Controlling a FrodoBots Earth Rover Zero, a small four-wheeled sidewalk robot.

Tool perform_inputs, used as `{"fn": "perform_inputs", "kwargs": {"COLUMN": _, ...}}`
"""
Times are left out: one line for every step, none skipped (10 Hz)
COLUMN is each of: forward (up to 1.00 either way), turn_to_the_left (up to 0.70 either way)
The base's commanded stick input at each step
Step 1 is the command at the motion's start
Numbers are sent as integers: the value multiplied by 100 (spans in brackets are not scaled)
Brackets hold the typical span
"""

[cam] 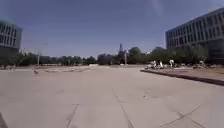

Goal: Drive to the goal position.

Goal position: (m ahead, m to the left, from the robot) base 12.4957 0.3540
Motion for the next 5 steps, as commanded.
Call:
{"fn": "perform_inputs", "kwargs": {"forward": 100, "turn_to_the_left": 37}}
{"fn": "perform_inputs", "kwargs": {"forward": 100, "turn_to_the_left": 28}}
{"fn": "perform_inputs", "kwargs": {"forward": 100, "turn_to_the_left": 0}}
{"fn": "perform_inputs", "kwargs": {"forward": 100, "turn_to_the_left": 0}}
{"fn": "perform_inputs", "kwargs": {"forward": 100, "turn_to_the_left": 0}}
